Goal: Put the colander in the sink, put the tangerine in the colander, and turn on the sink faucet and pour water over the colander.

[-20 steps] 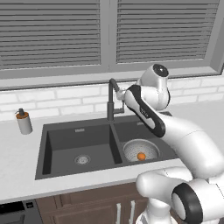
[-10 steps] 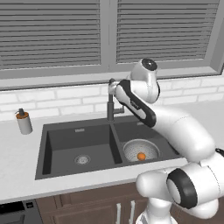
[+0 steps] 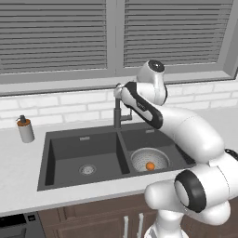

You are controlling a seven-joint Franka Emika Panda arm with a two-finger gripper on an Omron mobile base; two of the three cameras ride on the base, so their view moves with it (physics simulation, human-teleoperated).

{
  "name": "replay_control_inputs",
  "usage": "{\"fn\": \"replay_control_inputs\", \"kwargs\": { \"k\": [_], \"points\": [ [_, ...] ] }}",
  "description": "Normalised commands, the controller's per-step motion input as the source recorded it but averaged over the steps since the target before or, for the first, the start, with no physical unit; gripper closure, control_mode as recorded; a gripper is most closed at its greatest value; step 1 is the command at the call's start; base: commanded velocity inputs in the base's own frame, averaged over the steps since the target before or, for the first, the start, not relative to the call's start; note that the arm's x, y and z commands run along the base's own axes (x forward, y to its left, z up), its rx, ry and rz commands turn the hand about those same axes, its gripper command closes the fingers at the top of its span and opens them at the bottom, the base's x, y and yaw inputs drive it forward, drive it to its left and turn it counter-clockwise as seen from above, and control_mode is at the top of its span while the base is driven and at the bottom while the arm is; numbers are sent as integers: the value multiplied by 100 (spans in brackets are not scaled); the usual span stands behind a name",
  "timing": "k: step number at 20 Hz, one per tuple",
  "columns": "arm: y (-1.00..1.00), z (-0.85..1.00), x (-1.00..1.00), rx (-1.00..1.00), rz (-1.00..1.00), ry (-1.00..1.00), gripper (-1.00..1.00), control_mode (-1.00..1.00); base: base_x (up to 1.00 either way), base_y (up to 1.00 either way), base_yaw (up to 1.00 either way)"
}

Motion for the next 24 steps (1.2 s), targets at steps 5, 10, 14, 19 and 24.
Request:
{"fn": "replay_control_inputs", "kwargs": {
  "k": [5, 10, 14, 19, 24],
  "points": [
    [0, -10, 38, -1, 0, 1, -100, -100, 0, 0, 0],
    [1, -17, 37, -3, 0, 1, -100, -100, 0, 0, 0],
    [15, -9, 36, -2, 0, 1, -100, -100, 0, 0, 0],
    [17, -1, 36, -1, 0, 0, -100, -100, 0, 0, 0],
    [-3, -19, 2, -2, 0, 0, -100, -100, 0, 0, 0]
  ]
}}
